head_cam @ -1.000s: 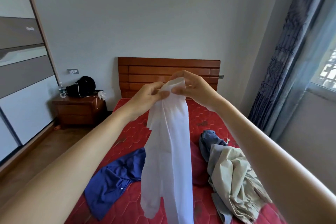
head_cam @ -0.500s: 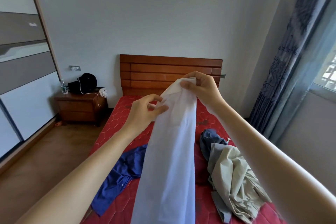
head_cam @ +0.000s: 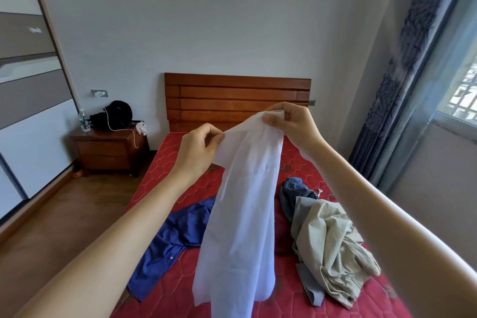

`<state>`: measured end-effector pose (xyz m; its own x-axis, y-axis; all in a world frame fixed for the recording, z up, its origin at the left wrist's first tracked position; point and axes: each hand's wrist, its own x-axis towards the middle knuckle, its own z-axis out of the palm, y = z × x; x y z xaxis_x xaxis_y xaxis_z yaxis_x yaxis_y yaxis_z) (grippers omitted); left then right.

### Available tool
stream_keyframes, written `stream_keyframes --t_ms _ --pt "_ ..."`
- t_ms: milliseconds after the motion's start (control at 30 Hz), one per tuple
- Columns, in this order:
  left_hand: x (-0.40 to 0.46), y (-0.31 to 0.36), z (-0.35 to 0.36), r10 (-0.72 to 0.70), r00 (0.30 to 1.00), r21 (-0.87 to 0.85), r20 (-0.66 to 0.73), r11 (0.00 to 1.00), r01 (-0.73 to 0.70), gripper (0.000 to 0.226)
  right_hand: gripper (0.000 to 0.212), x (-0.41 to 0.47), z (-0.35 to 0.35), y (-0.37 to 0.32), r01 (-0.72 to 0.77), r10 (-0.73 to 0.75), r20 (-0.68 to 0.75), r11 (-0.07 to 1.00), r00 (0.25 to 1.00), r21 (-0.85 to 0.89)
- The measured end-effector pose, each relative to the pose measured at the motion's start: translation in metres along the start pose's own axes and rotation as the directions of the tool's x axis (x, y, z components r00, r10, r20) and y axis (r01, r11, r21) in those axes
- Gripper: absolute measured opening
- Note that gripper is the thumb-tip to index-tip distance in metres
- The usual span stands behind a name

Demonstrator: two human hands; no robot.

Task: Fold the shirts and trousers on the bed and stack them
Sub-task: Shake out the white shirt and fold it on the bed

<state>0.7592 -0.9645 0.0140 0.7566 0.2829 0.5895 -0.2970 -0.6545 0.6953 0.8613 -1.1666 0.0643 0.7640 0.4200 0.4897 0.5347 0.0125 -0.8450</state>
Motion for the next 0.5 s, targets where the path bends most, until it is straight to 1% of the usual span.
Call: stream_keyframes --t_ms 67,133,200,233,267,300,367,433,500 --pt "0.0 0.001 0.001 -0.032 0.998 -0.011 0.046 0.999 0.033 0.012 0.008 -0.002 0.0 0.002 -0.008 0.008 -0.023 1.0 1.0 0.008" --pt "0.0 0.002 0.003 -0.096 0.99 -0.105 0.104 0.989 0.107 0.015 0.008 -0.003 -0.001 0.003 -0.014 0.014 -0.033 1.0 0.999 0.02" --pt "0.002 0.006 0.002 -0.144 0.974 -0.195 0.176 0.965 0.178 0.035 0.009 -0.003 -0.002 0.003 -0.011 0.012 -0.024 1.0 1.0 0.023" --pt "0.005 0.01 0.001 -0.155 0.964 -0.206 0.215 0.958 0.2 0.047 0.009 -0.003 -0.002 0.002 -0.006 0.006 -0.014 1.0 1.0 0.015" --pt "0.008 0.015 0.001 -0.16 0.955 -0.208 0.251 0.954 0.215 0.056 0.009 -0.004 -0.001 0.001 0.002 -0.002 -0.002 1.0 1.0 0.005" --pt "0.012 0.019 0.001 -0.151 0.946 -0.218 0.285 0.951 0.218 0.059 0.008 -0.004 -0.001 0.001 0.01 -0.01 0.011 1.0 1.0 -0.003" --pt "0.018 0.028 0.005 -0.103 0.935 -0.256 0.34 0.946 0.198 0.052 0.008 -0.005 0.003 -0.001 0.029 -0.028 0.047 1.0 0.998 -0.005" --pt "0.023 0.032 0.009 -0.067 0.926 -0.282 0.372 0.942 0.181 0.039 0.008 -0.006 0.005 -0.001 0.042 -0.041 0.079 0.999 0.996 -0.01" --pt "0.026 0.031 0.012 -0.074 0.934 -0.298 0.348 0.936 0.185 0.024 0.009 -0.006 0.006 -0.003 0.059 -0.054 0.097 0.997 0.994 -0.05"
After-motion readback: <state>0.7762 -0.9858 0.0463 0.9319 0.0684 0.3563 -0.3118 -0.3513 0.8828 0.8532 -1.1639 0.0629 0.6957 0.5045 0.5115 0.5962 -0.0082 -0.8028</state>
